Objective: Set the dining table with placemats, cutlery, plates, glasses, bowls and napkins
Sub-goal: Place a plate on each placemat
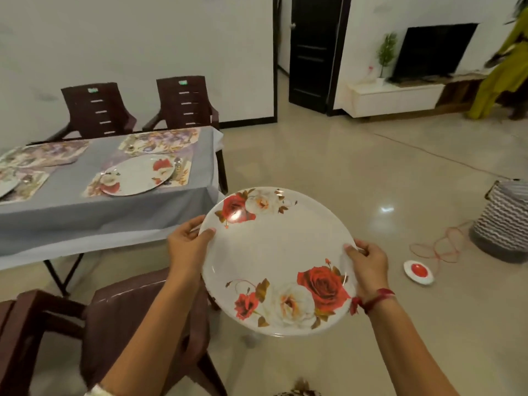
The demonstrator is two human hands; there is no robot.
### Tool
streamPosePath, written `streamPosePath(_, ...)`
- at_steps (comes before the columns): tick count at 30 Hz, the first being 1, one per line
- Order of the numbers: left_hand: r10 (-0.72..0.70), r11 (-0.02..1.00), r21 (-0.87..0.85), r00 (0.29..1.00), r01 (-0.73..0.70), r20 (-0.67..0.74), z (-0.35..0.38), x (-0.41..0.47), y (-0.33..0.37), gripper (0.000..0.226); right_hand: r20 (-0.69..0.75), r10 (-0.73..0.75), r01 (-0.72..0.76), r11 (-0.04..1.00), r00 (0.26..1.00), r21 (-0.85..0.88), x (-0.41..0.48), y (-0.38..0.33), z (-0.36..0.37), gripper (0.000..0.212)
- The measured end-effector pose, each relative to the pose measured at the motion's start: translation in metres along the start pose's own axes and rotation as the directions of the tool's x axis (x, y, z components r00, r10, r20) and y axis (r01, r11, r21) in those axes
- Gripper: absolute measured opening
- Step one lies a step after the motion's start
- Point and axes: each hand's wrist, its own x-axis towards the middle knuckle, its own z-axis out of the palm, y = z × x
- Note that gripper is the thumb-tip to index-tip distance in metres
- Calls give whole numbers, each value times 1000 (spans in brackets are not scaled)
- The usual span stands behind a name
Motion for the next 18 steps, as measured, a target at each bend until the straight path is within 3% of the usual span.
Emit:
streamPosePath(7,6,999,-41,994,-11,-112,90,133,23,33,61,-121,127,984,991,-125,170,-69,77,16)
streamPosePath(12,29,998,-45,991,-35,-134,144,230,35,33,111,-121,138,979,986,-153,283,-90,137,20)
streamPosePath(18,87,994,-32,956,-100,-279,212,351,31,34,214,-141,181,967,967,-181,430,-111,228,20)
